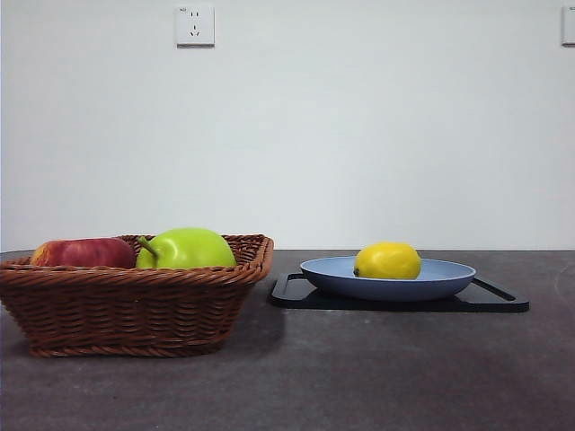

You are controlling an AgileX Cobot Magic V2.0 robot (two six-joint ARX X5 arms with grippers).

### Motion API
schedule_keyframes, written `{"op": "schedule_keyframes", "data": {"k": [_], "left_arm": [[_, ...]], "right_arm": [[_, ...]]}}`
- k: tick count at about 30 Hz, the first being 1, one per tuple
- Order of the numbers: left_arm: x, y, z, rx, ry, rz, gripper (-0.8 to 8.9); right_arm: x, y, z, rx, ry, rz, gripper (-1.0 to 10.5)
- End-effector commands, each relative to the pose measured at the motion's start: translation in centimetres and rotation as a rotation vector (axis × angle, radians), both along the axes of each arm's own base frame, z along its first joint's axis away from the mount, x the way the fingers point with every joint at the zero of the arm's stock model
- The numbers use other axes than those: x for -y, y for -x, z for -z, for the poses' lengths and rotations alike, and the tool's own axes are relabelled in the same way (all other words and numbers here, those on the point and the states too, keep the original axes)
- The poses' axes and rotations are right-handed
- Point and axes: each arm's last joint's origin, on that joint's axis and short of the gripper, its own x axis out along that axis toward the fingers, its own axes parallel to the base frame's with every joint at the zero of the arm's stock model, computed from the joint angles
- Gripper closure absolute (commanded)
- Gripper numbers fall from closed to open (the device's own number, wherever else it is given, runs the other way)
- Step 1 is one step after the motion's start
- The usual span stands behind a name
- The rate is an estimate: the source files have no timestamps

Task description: Take the lemon from the basket,put the lemon in the plate,hand out the plate

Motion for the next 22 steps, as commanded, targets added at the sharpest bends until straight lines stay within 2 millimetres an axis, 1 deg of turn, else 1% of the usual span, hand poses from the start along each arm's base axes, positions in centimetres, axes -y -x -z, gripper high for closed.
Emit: {"op": "schedule_keyframes", "data": {"k": [1, 6, 10, 15, 19, 22], "left_arm": [[0.0, 0.0, 0.3, 0.001, 0.009, -0.005, 8.05], [0.0, 0.0, 0.3, 0.001, 0.009, -0.005, 8.05], [0.0, 0.0, 0.3, 0.001, 0.009, -0.005, 8.05], [0.0, 0.0, 0.3, 0.001, 0.009, -0.005, 8.05], [0.0, 0.0, 0.3, 0.001, 0.009, -0.005, 8.05], [0.0, 0.0, 0.3, 0.001, 0.009, -0.005, 8.05]], "right_arm": [[0.5, -0.1, 1.8, -0.003, 0.000, 0.003, 9.4], [1.0, -0.5, 4.9, -0.034, -0.002, 0.025, 9.4], [1.2, -0.7, 6.5, -0.065, 0.005, 0.035, 9.4], [1.2, -0.8, 7.5, -0.075, 0.006, 0.035, 9.4], [1.2, -0.8, 7.5, -0.072, 0.004, 0.036, 9.4], [1.2, -0.8, 7.4, -0.073, -0.037, 0.043, 9.4]]}}
